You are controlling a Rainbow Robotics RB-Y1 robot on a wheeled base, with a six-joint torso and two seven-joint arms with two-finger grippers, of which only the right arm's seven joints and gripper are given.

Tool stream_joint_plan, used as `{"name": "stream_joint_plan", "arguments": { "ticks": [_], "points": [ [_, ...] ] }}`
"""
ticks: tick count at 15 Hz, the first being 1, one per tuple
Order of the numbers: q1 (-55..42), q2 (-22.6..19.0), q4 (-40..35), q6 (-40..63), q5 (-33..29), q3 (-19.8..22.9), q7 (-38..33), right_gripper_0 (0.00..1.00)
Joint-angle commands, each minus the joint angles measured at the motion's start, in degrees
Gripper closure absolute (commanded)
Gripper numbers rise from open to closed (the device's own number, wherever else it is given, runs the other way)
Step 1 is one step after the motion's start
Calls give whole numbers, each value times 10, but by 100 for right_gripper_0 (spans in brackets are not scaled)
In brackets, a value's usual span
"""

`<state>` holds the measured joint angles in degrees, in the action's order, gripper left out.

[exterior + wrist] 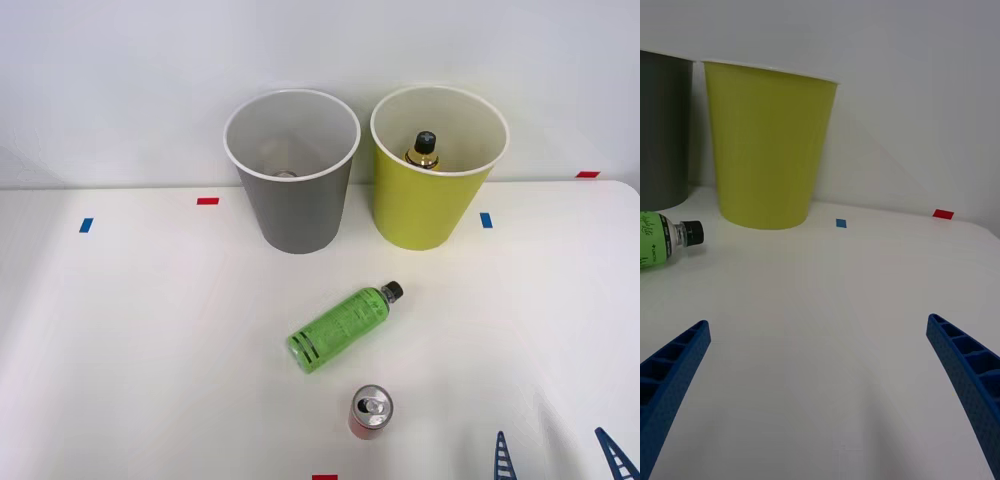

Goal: Put cans in the gray bin, plastic bottles in the light green bin

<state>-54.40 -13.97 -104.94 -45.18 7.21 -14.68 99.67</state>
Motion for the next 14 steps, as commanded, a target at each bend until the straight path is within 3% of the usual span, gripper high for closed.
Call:
{"name": "stream_joint_plan", "arguments": {
  "ticks": [1, 14],
  "points": [
    [0, 0, 0, 0, 0, 0, 0, 0],
    [0, 0, 0, 0, 0, 0, 0, 0]
  ]
}}
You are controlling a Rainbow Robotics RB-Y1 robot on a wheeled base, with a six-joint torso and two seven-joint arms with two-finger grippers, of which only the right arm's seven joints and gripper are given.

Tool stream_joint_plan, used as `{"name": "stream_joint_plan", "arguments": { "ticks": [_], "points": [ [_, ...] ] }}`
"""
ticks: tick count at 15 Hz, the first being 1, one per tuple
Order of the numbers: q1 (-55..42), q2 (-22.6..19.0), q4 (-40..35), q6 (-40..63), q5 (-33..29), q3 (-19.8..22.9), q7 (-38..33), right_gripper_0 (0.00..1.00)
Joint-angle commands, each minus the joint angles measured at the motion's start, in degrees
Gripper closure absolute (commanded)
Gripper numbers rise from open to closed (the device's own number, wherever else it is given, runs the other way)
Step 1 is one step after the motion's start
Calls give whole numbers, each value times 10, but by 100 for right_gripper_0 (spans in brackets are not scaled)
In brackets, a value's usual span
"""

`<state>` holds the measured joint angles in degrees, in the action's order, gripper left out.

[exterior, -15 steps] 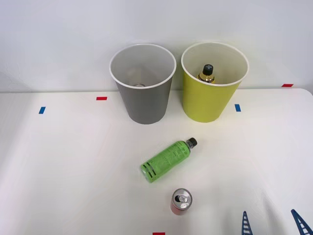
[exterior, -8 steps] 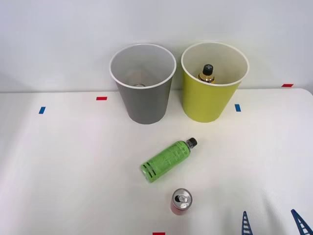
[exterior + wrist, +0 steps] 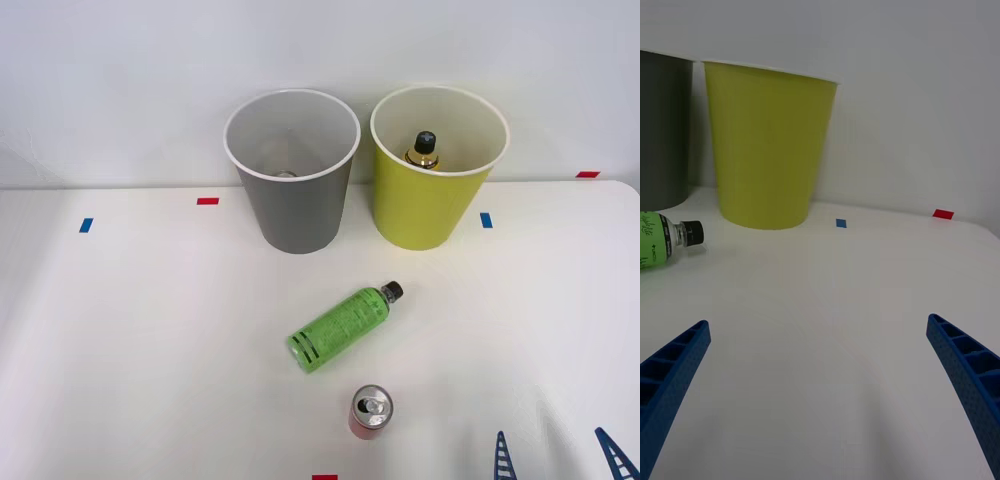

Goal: Put cans in the gray bin, plastic bottles in the light green bin

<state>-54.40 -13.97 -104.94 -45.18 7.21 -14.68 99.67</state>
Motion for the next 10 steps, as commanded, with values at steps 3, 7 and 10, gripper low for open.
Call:
{"name": "stream_joint_plan", "arguments": {
  "ticks": [3, 7, 10],
  "points": [
    [0, 0, 0, 0, 0, 0, 0, 0],
    [0, 0, 0, 0, 0, 0, 0, 0],
    [0, 0, 0, 0, 0, 0, 0, 0]
  ]
}}
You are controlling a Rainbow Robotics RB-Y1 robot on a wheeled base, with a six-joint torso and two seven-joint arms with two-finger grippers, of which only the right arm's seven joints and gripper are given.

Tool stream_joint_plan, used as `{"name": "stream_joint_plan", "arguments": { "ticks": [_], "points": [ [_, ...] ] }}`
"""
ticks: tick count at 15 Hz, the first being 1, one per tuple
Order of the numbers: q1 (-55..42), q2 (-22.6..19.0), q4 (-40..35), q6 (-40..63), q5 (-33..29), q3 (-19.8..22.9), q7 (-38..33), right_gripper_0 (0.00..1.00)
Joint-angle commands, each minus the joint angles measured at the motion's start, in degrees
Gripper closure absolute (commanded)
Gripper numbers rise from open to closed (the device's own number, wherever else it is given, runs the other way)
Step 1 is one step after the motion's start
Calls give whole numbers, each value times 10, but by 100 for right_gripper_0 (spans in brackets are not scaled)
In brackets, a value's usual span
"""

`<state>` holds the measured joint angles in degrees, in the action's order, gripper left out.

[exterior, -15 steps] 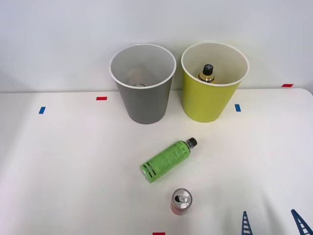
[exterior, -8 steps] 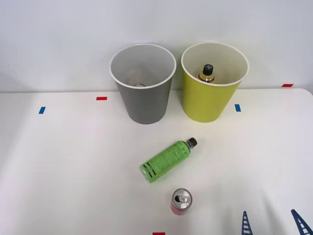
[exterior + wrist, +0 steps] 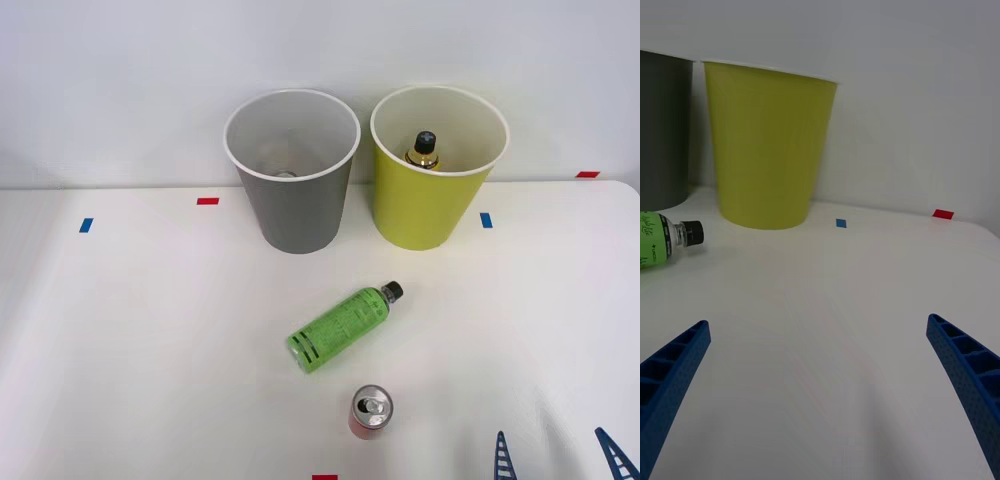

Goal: Put cans in the gray bin, plastic bottles in the light green bin

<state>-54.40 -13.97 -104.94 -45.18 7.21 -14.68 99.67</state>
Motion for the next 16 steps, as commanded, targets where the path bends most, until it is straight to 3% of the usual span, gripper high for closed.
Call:
{"name": "stream_joint_plan", "arguments": {
  "ticks": [1, 16],
  "points": [
    [0, 0, 0, 0, 0, 0, 0, 0],
    [0, 0, 0, 0, 0, 0, 0, 0]
  ]
}}
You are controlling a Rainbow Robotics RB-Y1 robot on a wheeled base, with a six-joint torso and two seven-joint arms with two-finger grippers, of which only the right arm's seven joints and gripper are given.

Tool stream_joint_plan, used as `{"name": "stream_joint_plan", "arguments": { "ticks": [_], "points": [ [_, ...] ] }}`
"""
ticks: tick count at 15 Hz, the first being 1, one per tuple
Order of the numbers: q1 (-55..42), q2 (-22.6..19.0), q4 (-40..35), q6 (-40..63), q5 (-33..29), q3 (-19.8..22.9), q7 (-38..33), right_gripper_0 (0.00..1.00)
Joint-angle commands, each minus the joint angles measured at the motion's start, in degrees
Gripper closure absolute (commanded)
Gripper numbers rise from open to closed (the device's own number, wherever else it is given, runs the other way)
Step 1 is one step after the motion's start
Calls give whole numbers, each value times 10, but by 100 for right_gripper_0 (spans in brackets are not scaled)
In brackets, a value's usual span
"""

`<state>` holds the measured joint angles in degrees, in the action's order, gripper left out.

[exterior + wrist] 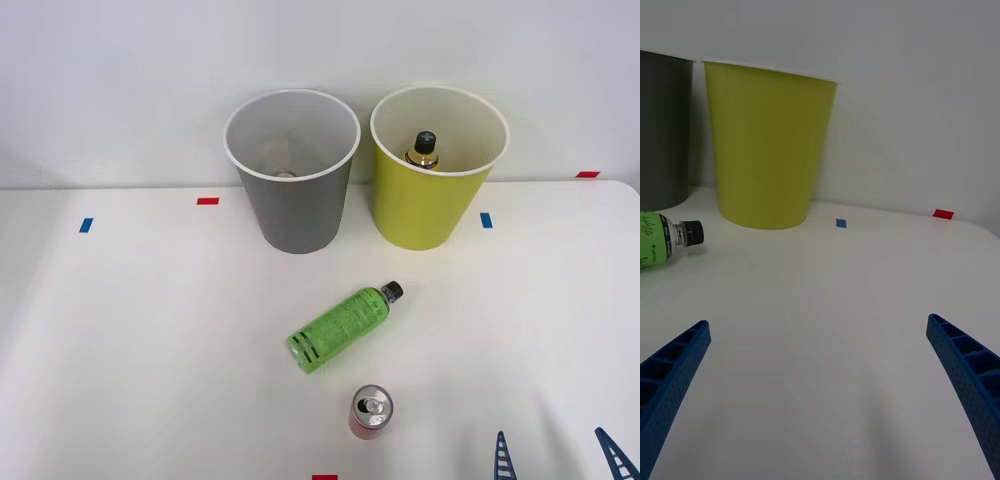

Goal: Put cans in the gray bin, plastic bottles in the light green bin

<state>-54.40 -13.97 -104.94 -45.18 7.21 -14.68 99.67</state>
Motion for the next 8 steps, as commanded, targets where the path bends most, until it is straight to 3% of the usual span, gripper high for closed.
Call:
{"name": "stream_joint_plan", "arguments": {
  "ticks": [1, 4, 8],
  "points": [
    [8, 2, 16, 10, -1, -3, 0, 0],
    [16, -22, 21, 0, 4, -24, 0, 0],
    [52, -121, 19, 0, 19, -70, -4, 0]
  ]
}}
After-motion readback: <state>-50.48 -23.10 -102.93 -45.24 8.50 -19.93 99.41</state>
